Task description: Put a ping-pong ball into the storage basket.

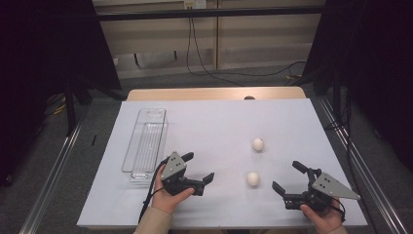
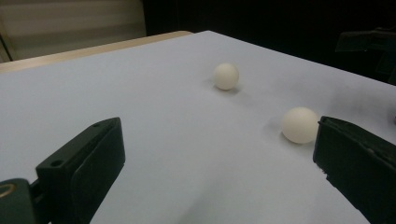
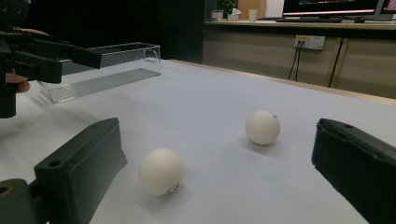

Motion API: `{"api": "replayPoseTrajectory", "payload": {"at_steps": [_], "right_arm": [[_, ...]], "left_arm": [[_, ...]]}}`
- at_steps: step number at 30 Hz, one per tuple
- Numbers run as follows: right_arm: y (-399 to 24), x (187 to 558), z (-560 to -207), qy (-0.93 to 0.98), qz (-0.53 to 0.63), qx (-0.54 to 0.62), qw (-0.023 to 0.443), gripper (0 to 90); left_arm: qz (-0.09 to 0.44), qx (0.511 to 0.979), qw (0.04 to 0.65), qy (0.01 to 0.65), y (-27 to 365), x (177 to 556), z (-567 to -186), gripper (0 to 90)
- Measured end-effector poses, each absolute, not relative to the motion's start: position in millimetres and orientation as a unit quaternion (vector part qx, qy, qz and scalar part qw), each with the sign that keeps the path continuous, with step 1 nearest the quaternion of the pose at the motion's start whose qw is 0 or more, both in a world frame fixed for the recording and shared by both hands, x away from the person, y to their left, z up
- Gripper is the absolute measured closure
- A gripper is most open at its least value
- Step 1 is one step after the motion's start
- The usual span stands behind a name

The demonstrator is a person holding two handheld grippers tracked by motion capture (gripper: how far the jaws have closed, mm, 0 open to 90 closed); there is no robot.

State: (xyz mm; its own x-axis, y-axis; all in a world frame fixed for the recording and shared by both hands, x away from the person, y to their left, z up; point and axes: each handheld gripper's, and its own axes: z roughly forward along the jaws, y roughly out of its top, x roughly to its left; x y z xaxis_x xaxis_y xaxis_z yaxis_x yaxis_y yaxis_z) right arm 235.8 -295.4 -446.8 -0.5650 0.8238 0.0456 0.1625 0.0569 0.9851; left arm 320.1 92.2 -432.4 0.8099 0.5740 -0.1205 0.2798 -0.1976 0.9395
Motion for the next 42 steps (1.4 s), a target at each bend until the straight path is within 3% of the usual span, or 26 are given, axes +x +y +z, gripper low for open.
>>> {"api": "replayPoseTrajectory", "payload": {"at_steps": [42], "right_arm": [[-295, 236, -447, 0.669, 0.579, 0.368, 0.285, 1.5]], "left_arm": [[0.120, 0.783, 0.548, 0.269, 69, 325, -435, 2.4]]}}
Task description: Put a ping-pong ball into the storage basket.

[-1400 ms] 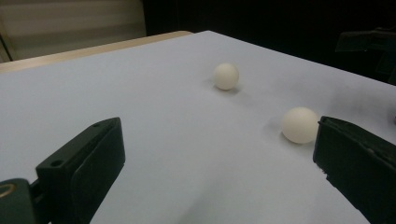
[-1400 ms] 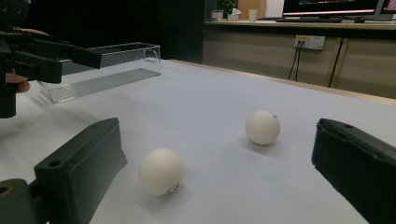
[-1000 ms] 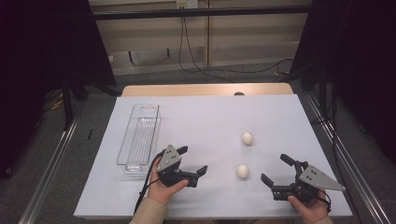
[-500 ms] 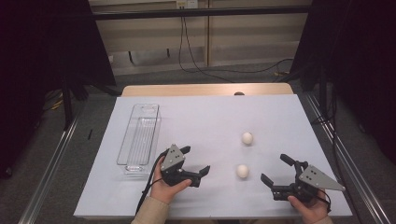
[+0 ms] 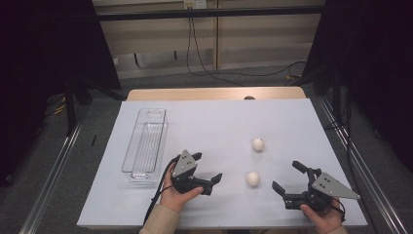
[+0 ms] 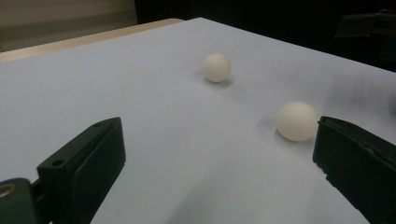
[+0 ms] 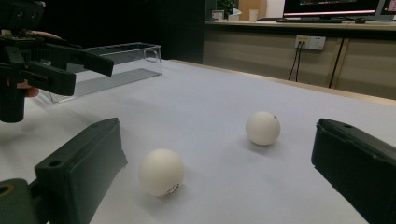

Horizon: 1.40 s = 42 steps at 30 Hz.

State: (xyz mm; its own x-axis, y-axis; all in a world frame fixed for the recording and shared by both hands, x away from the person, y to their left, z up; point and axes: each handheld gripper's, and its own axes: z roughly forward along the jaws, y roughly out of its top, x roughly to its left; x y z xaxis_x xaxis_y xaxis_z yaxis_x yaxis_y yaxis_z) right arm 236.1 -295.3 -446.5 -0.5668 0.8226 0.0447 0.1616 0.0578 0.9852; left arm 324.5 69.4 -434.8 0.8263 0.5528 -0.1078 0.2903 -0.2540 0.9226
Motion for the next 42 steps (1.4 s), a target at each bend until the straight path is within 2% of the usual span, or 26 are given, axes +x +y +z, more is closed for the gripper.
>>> {"api": "replayPoseTrajectory", "payload": {"at_steps": [42], "right_arm": [[-296, 236, -446, 0.669, 0.581, 0.366, 0.286, 1.5]], "left_arm": [[0.101, 0.804, 0.525, 0.260, 43, 328, -441, 2.7]]}}
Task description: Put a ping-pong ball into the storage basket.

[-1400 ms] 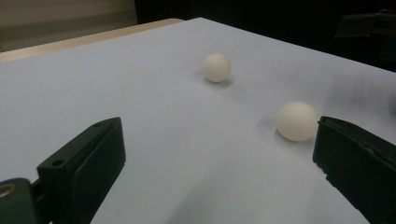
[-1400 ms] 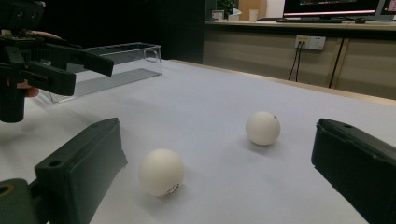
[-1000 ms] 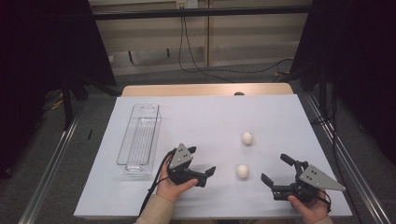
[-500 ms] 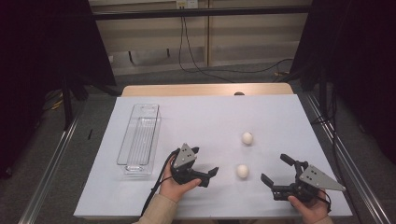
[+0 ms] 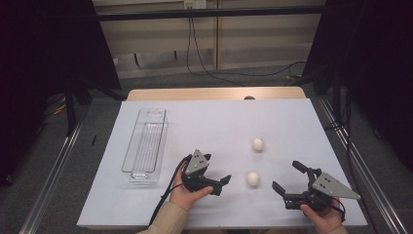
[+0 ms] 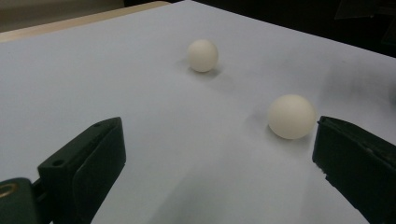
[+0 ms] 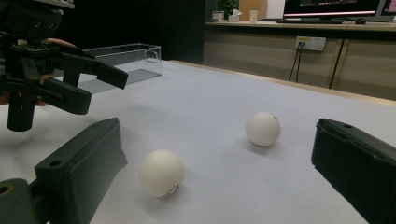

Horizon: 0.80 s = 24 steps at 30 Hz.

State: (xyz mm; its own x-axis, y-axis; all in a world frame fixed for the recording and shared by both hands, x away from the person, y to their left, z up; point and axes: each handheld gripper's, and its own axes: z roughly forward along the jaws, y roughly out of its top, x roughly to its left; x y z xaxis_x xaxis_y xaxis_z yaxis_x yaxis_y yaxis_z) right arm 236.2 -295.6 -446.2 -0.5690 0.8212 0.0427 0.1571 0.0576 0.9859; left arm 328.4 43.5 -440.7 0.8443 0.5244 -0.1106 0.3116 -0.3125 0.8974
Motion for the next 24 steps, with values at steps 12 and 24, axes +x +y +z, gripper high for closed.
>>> {"api": "replayPoseTrajectory", "payload": {"at_steps": [12, 24], "right_arm": [[-296, 236, -446, 0.669, 0.581, 0.366, 0.286, 1.5], [-296, 236, -446, 0.667, 0.581, 0.367, 0.286, 1.5]], "left_arm": [[0.096, 0.809, 0.520, 0.258, 38, 329, -442, 2.7], [0.090, 0.814, 0.514, 0.254, 32, 329, -443, 2.7]]}}
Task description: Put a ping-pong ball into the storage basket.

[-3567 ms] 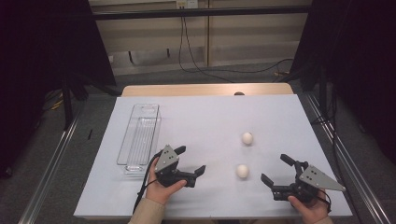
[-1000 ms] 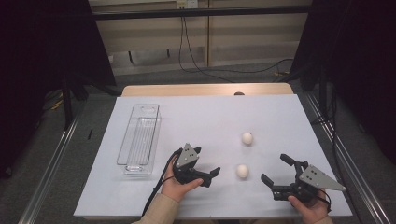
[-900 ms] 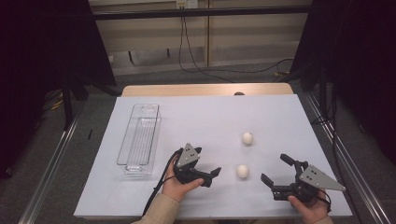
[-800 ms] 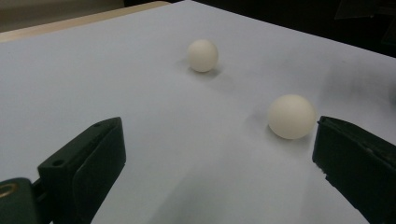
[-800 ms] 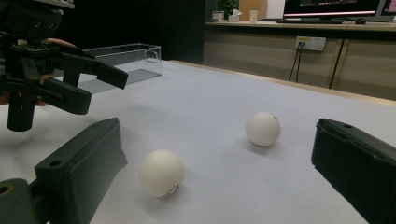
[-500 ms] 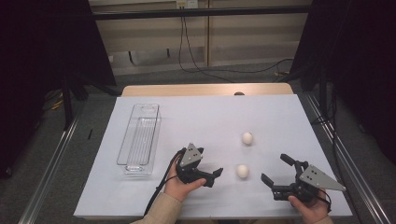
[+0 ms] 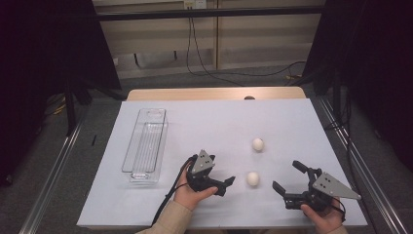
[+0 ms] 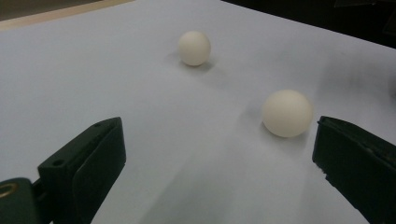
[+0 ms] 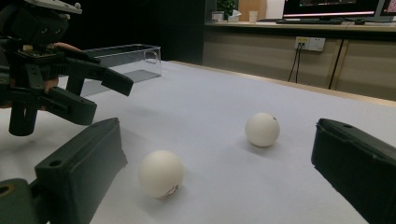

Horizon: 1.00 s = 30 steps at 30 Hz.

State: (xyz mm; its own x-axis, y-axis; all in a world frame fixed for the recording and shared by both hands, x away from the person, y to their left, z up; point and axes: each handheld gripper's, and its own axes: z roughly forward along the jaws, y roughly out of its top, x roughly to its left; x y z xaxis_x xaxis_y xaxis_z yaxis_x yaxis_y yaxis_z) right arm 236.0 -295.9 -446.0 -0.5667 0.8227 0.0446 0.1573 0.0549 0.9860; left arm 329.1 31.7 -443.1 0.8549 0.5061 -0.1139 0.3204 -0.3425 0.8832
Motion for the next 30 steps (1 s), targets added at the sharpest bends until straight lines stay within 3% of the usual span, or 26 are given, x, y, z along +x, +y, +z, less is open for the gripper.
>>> {"api": "replayPoseTrajectory", "payload": {"at_steps": [30], "right_arm": [[-296.4, 235.9, -445.8, 0.668, 0.581, 0.366, 0.287, 1.5]], "left_arm": [[0.086, 0.826, 0.500, 0.247, 21.6, 330.4, -445.6, 2.7]]}}
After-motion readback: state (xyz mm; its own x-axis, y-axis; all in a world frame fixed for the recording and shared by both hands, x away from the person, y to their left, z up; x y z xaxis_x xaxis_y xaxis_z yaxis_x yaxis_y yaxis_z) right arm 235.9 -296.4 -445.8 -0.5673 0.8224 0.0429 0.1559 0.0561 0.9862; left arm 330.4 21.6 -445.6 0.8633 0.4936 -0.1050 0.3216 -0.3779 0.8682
